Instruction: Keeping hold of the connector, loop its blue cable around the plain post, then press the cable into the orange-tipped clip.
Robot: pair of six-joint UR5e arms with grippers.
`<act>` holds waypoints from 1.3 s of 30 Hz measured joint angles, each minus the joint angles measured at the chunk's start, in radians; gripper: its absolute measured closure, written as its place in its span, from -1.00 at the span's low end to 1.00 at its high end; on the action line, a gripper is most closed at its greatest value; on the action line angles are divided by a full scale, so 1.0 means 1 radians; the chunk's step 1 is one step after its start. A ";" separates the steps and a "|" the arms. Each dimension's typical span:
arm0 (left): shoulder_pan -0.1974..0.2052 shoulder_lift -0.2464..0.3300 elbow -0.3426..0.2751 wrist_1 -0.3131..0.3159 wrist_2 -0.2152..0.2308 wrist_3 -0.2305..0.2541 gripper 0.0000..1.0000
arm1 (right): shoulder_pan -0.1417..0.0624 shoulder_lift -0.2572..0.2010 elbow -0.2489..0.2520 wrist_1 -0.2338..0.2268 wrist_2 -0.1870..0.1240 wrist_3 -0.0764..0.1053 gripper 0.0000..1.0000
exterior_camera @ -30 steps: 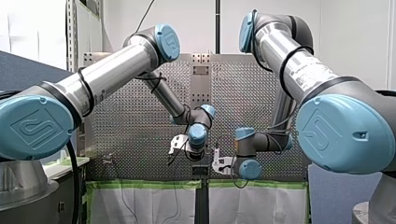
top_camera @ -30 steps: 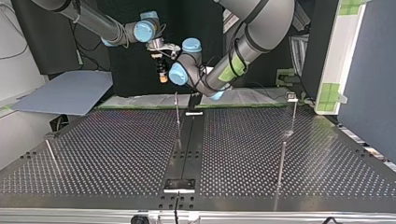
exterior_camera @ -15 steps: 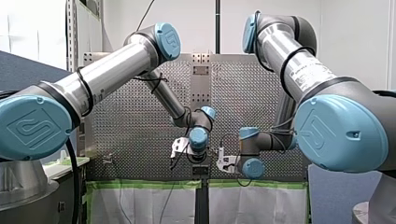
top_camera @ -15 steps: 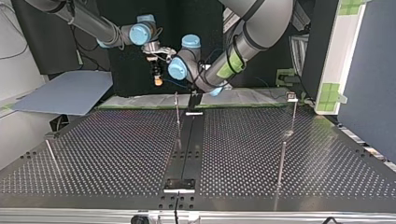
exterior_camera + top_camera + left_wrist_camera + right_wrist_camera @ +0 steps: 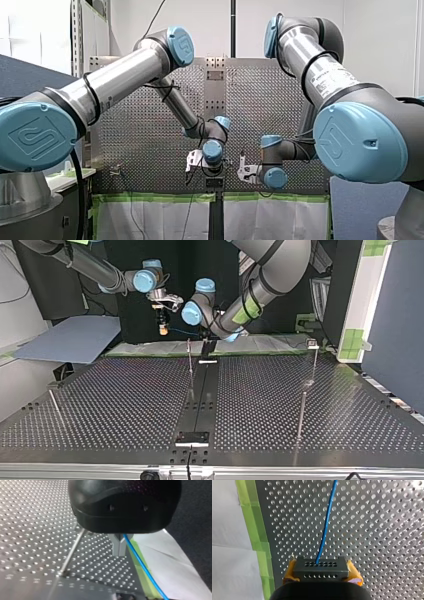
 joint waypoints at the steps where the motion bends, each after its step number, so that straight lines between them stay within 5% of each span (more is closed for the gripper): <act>1: 0.001 -0.008 0.001 0.002 0.004 -0.003 1.00 | -0.003 0.000 0.000 0.000 0.000 0.000 1.00; 15: 0.018 -0.023 0.049 0.072 0.011 -0.081 1.00 | -0.036 0.001 -0.008 -0.003 0.001 -0.018 1.00; 39: 0.053 -0.028 0.057 0.071 0.049 -0.089 1.00 | -0.070 0.001 -0.037 0.008 -0.001 -0.051 1.00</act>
